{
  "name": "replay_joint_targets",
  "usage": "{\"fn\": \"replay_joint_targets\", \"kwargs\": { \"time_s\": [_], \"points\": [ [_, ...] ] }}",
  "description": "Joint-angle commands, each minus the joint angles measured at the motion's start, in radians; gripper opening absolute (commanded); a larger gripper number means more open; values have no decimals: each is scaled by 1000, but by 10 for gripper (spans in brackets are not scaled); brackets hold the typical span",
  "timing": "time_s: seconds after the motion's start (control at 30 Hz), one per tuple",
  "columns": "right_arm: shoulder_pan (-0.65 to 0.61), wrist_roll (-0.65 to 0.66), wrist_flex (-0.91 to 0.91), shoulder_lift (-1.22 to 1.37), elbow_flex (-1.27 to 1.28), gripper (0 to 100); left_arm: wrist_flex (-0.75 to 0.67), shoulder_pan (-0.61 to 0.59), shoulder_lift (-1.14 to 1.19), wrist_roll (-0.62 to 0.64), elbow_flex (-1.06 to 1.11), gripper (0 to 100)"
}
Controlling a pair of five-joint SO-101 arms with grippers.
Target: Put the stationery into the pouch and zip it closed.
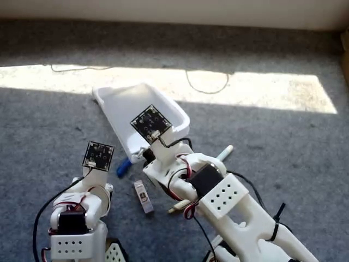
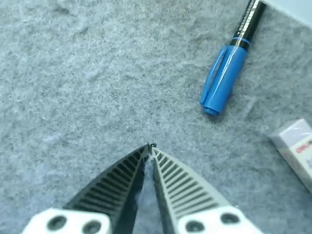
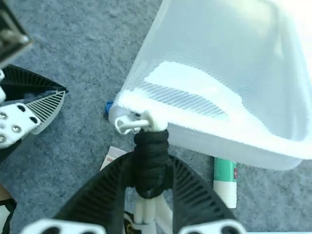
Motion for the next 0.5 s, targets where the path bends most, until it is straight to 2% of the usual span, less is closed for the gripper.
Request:
{"fn": "replay_joint_targets", "kwargs": {
  "time_s": [0.0,0.23,0.47],
  "points": [
    [16,-9,-5,-47,-62,5,5,8,-15,-9,-102,7],
    [16,-9,-70,-41,-61,5,-28,10,-15,-6,-234,11],
    [16,-9,-71,-39,-61,5,-28,12,-15,-5,-275,11]
  ]
}}
